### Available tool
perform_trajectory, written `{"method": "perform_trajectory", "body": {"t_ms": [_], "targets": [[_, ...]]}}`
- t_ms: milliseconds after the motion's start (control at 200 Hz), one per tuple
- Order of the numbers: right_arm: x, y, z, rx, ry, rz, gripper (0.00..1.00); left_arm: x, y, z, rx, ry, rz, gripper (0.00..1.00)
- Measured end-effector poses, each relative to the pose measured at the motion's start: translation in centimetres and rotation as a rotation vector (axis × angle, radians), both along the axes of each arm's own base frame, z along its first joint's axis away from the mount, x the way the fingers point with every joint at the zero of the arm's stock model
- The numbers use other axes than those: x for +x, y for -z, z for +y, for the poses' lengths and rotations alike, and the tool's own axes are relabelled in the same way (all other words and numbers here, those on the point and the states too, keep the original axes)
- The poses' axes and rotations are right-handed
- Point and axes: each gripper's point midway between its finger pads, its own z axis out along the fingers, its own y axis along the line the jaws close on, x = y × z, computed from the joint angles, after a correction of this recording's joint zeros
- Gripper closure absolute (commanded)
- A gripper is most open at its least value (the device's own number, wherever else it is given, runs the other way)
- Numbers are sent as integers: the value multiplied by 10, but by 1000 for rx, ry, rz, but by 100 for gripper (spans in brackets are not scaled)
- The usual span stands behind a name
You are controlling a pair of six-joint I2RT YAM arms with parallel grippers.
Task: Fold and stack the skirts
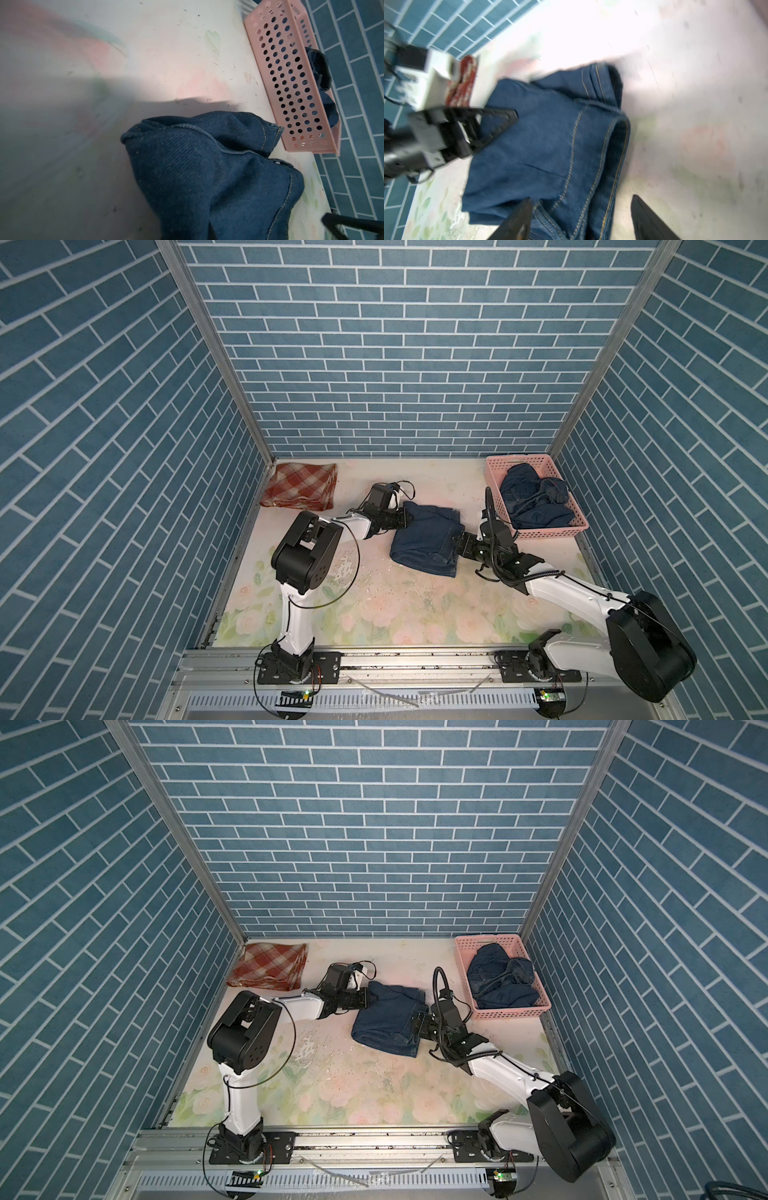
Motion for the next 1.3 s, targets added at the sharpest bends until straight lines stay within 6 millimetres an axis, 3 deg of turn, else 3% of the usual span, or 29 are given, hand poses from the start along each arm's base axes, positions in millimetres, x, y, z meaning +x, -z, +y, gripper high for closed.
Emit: {"method": "perform_trajectory", "body": {"t_ms": [105,180,290,480,570,660,840,1115,1300], "targets": [[9,-23,14,8,-57,-32,37,-13,8,22,19,-95,3,100],[14,-26,27,26,-100,-26,44,-22,17,35,18,-159,13,100],[19,-7,47,46,-166,37,50,-31,25,51,3,-241,16,100],[27,36,72,56,-232,162,60,-35,25,58,-24,-292,4,100],[33,46,79,56,-241,185,65,-36,25,60,-29,-300,-1,80],[37,53,79,43,-236,194,66,-38,23,62,-20,-302,-10,52],[42,67,69,7,-205,215,69,-40,17,61,-6,-263,-17,24],[47,73,61,-9,-199,218,70,-21,-13,33,-35,-82,-39,17],[49,71,62,7,-206,214,71,-10,-1,28,-19,11,-2,15]]}}
